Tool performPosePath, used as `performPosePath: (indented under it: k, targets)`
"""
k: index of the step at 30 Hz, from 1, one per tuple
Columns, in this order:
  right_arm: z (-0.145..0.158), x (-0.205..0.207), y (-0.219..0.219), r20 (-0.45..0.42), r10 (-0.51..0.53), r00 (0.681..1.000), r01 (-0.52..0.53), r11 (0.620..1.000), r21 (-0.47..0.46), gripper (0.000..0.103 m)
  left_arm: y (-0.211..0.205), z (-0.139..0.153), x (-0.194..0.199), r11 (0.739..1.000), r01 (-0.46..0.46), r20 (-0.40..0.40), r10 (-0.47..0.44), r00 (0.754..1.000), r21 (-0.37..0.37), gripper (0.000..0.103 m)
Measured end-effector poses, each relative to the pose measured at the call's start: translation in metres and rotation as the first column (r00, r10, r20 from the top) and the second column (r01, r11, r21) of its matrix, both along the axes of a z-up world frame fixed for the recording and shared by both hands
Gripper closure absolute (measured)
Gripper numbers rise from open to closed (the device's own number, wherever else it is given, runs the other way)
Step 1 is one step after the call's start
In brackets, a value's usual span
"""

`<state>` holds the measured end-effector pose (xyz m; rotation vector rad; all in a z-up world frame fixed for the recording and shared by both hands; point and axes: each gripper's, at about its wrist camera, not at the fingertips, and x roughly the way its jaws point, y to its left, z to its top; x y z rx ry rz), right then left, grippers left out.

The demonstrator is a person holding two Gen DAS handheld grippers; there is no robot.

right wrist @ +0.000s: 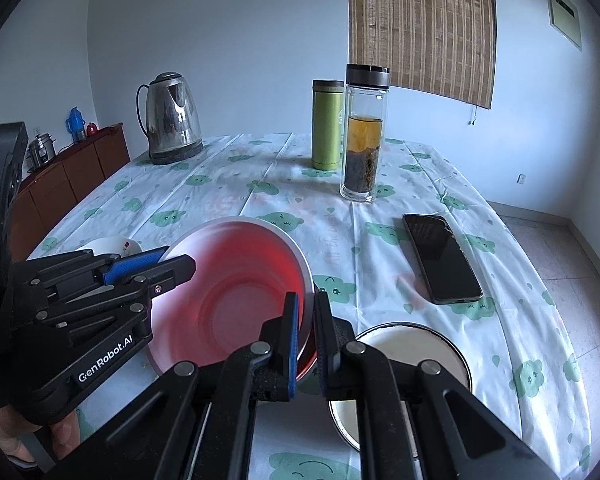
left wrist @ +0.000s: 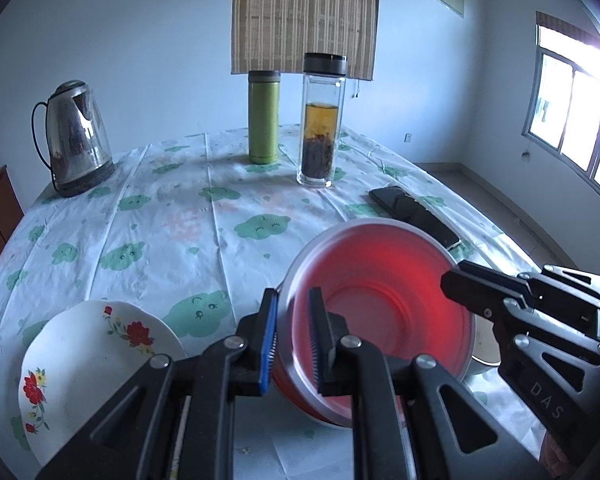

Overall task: Organize plates and bowls
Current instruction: 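Lower the pink bowl into the steel bowl with both tools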

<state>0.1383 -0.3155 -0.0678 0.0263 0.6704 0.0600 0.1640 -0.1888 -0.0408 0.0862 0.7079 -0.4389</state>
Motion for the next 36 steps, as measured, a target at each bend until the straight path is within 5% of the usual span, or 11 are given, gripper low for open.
performPosePath:
  k: [36]
  targets:
    - [-0.017,0.019,0.002,-0.080,-0.005,0.997,0.001,0.999,-0.054,0.094,-0.006,-0.015,0.009,0.999,0.012,-0.047,-0.010,0.999,0.042,0.090]
